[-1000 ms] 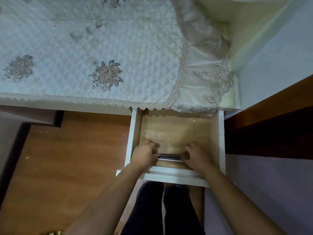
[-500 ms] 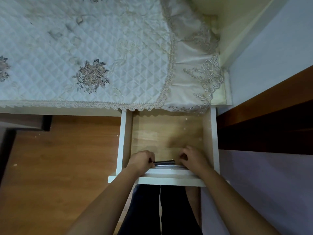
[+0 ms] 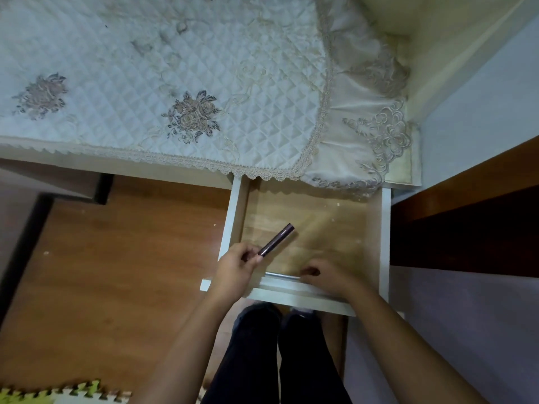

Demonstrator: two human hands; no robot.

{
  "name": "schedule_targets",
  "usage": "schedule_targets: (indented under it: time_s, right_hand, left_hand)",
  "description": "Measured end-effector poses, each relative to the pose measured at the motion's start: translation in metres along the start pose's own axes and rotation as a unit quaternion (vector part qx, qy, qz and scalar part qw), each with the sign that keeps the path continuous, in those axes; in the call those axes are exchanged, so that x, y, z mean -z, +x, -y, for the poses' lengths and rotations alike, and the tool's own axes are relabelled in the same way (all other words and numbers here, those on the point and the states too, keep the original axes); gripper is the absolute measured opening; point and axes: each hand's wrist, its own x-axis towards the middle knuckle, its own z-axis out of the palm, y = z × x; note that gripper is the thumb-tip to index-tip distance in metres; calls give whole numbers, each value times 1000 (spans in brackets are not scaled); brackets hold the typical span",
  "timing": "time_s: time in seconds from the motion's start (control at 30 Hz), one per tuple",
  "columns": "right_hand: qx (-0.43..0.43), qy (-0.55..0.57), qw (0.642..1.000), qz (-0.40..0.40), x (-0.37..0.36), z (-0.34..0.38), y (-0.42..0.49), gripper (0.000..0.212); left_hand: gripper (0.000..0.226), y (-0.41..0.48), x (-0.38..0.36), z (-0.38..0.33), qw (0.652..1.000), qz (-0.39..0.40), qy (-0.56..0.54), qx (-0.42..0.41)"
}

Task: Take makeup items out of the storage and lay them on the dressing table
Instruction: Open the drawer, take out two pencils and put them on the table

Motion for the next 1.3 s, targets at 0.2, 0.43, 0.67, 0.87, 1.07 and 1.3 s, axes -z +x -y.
schedule_targets:
  time_s: [0.2,0.43,0.67,0.87,1.07,1.3]
  right_hand:
    - [-25,-28,999,20,-9,3,5,36]
    - [4,-43,999,15,-11,6,3,21]
    - [20,16,1000,5,-5,1,-10,36]
    - [54,112,981,-148,14,19,-29,22]
    - [100,214,932,-275,66,73,-37,11]
    - [100,244,909,-324,128,153,5,9]
  left_hand:
    - [9,-19,4,-2,998,-16,-62,-1]
    - [23,-31,7,4,994,-51,-97,0]
    - [14,-41,13,-8,982,-86,-169,15]
    - [15,-44,33,-23,977,-133,-164,11]
    - [4,-10,64,-39,978,-183,-98,27]
    - [16,88,109,-94,977,-208,-47,-12]
